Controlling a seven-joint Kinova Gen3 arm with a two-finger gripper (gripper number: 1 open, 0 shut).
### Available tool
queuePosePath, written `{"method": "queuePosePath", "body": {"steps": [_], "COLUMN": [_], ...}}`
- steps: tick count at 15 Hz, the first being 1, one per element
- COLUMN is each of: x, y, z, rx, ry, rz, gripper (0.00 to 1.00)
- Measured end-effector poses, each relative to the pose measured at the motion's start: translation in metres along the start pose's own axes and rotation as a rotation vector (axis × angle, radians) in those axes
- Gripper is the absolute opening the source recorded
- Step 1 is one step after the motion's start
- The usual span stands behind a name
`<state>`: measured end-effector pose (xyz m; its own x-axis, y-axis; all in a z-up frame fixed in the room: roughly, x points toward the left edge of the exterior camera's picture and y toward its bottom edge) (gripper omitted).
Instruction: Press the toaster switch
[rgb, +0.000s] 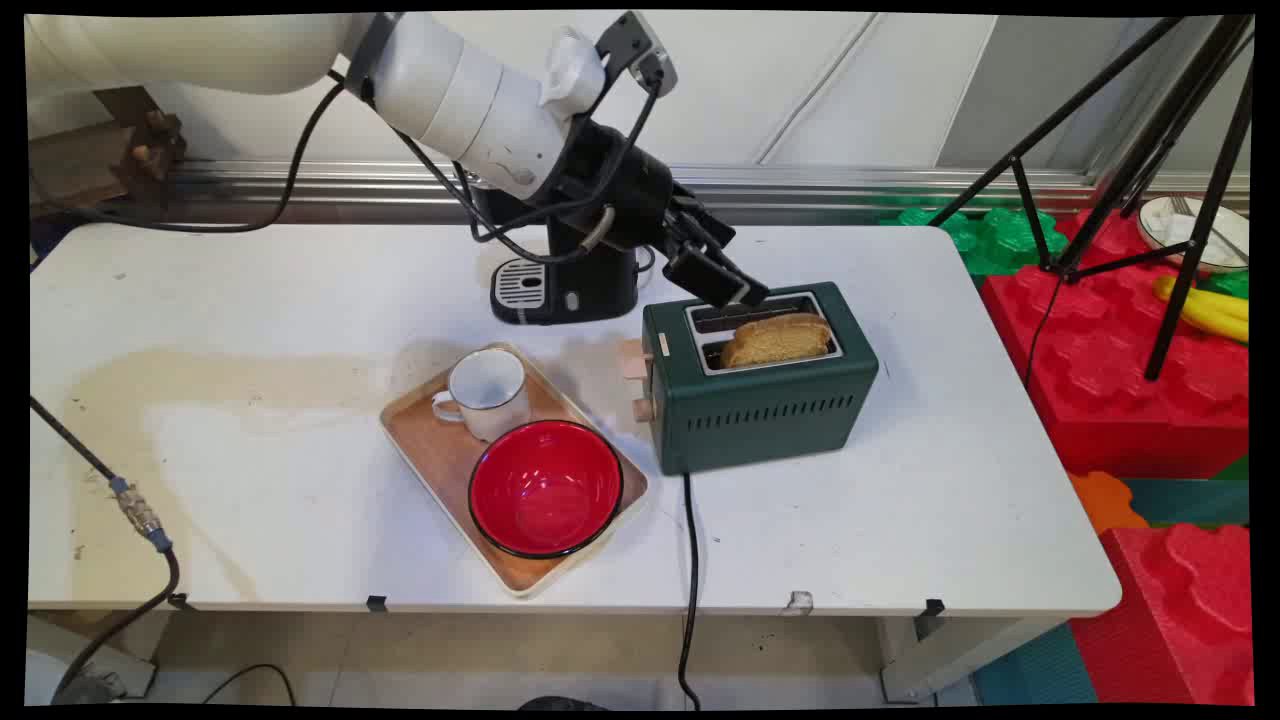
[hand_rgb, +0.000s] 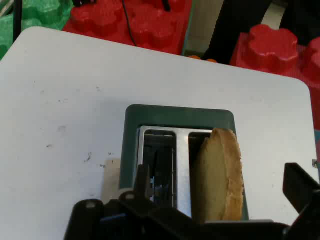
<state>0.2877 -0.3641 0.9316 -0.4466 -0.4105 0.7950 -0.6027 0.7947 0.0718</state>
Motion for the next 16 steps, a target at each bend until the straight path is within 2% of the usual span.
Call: {"method": "queuePosePath", "body": {"steps": [4, 8, 16], "x": [-0.007, -0.024, -0.065], "y": [0.003, 0.007, 0.002], "z": [-0.01, -0.027, -0.062], "rx": [-0.007, -0.001, 0.023], "ry": [0.034, 0.054, 0.052], "rz": [-0.034, -0.062, -0.031], "gripper": [1.0, 1.0, 1.0]}}
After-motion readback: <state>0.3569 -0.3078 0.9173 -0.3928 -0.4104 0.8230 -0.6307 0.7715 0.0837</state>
